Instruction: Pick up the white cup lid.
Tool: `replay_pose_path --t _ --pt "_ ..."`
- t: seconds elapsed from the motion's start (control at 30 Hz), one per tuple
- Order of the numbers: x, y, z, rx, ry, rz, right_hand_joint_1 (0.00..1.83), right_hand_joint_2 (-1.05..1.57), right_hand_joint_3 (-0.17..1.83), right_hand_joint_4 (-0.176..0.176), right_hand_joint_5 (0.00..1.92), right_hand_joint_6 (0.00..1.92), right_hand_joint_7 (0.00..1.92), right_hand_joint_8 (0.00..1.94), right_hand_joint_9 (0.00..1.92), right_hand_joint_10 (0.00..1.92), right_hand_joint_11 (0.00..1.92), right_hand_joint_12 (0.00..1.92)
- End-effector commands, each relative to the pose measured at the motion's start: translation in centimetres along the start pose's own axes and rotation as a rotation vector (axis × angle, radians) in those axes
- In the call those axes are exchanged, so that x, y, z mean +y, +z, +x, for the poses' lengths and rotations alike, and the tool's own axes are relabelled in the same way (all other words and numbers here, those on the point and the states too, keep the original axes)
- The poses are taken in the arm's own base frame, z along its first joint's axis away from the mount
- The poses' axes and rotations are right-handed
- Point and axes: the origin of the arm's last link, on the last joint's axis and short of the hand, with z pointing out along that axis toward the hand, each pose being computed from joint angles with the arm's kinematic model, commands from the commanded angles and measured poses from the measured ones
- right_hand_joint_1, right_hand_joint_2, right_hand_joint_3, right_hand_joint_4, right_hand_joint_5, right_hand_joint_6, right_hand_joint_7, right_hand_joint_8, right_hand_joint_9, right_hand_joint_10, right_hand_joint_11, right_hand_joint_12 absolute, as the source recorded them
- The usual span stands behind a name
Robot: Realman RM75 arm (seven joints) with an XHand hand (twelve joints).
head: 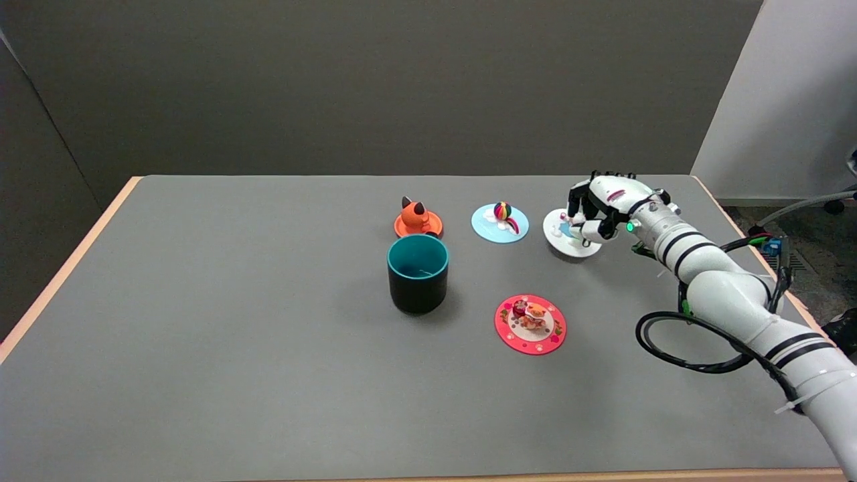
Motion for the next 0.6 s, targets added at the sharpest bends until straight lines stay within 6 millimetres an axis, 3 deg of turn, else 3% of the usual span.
replay_pose_path --t 0.03,0.23,0.6 --pt "-3.1 -0.2 3.0 0.049 -0.02 0.099 1.15 1.13 0.24 0.009 0.75 1.3 0.77 1.48 0.74 0.85 0.35 0.21" --pt "-5.2 -0.7 3.7 0.056 0.012 0.169 1.16 1.1 0.27 0.008 0.77 1.27 0.8 1.44 0.77 0.86 0.38 0.21" --pt "-11.1 -2.1 5.3 0.071 -0.046 0.346 1.18 1.06 0.31 -0.004 0.8 1.22 0.84 1.4 0.8 0.86 0.41 0.21"
